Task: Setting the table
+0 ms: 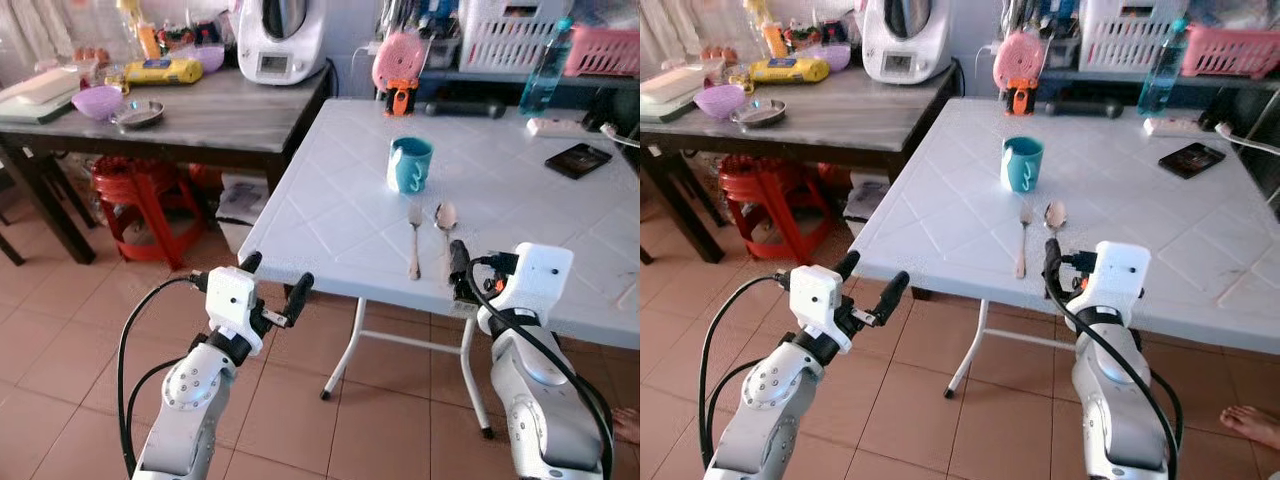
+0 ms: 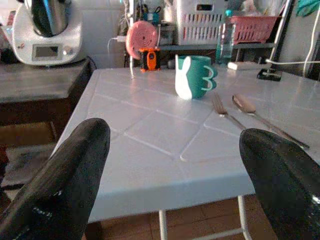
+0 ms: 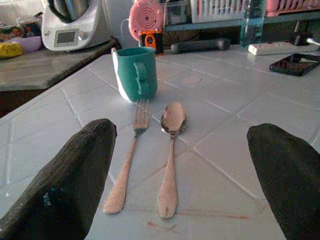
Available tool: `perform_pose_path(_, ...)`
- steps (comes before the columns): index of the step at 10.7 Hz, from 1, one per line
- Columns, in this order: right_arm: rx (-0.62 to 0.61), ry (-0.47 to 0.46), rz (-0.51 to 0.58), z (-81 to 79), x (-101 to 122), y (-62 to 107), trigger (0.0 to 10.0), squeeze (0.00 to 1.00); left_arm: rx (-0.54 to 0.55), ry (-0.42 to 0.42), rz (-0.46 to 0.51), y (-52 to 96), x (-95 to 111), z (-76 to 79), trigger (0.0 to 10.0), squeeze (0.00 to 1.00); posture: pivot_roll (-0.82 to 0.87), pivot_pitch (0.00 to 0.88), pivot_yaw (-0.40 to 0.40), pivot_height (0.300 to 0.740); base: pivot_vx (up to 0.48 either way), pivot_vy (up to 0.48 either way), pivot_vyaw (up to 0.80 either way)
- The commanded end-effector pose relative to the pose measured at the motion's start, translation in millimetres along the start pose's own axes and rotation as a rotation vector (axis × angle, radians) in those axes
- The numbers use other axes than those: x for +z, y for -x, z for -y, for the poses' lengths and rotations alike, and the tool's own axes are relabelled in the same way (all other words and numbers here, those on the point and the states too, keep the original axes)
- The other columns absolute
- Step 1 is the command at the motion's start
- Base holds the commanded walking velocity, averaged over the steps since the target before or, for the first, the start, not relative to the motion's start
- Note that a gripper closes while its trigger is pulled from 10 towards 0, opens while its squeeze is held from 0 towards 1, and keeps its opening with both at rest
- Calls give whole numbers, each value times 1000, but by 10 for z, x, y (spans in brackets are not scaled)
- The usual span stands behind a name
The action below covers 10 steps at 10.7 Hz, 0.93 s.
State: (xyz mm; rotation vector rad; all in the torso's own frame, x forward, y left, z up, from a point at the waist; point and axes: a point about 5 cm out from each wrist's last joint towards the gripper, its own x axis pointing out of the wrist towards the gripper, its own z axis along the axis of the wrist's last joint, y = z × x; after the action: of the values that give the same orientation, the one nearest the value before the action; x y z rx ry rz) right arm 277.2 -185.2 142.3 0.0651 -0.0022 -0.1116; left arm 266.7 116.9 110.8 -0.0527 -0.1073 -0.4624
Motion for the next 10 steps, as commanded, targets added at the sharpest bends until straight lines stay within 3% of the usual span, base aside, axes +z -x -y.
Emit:
perform_pose_path(1, 9, -1, 15, -32, 34, -24, 10000, 0, 0, -10, 8, 1, 44, -30, 10000, 0, -48, 0, 55, 740, 398, 0, 0)
perform_pose_path(10, 36, 33, 41, -96, 60, -11, 10000, 0, -19, -8, -7, 3, 23, -14, 10000, 0, -52, 0, 63, 740, 375, 0, 0)
